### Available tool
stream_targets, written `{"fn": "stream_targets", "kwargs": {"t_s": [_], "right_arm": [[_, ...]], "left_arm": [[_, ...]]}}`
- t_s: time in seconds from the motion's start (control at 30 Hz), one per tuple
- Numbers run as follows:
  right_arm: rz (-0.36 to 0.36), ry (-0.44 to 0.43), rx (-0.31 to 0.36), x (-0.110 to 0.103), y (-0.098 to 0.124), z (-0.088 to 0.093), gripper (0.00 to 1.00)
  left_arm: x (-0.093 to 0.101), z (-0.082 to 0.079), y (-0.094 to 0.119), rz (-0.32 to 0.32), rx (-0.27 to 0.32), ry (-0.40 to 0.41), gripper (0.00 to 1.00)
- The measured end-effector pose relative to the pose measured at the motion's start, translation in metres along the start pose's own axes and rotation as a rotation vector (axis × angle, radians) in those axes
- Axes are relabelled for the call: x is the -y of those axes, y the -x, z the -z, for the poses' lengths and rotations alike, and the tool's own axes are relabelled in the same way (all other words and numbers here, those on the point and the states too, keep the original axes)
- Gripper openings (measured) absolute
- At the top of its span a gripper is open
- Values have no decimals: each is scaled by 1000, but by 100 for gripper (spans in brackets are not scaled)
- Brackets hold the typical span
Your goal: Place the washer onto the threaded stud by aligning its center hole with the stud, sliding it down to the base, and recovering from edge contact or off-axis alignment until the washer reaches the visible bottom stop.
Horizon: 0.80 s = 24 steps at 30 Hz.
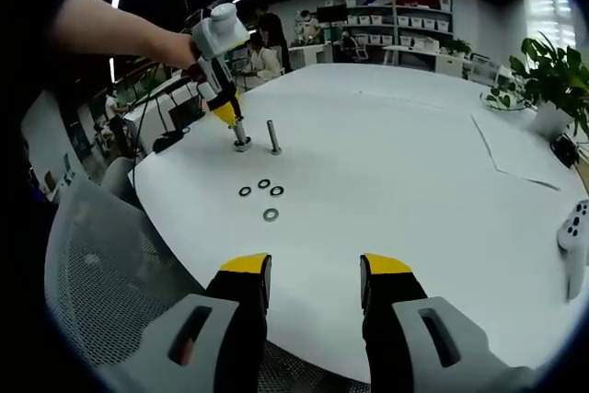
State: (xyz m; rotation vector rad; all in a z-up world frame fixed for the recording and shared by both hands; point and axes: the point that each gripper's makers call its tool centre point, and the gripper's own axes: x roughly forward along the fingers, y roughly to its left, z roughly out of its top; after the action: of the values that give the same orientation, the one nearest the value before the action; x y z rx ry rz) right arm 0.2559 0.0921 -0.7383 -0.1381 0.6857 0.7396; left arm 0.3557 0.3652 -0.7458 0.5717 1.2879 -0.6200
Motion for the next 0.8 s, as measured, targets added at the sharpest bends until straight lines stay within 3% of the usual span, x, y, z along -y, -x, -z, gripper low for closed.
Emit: {"fn": "stream_targets", "kwargs": {"t_s": [0.3, 0.8], "right_arm": [[-2, 3, 1, 0, 0, 0, 42], [-14, 19, -11, -3, -1, 2, 41]], "left_arm": [[1, 2, -16, -19, -9, -13, 18], [0, 5, -33, -13, -8, 48, 19]]}}
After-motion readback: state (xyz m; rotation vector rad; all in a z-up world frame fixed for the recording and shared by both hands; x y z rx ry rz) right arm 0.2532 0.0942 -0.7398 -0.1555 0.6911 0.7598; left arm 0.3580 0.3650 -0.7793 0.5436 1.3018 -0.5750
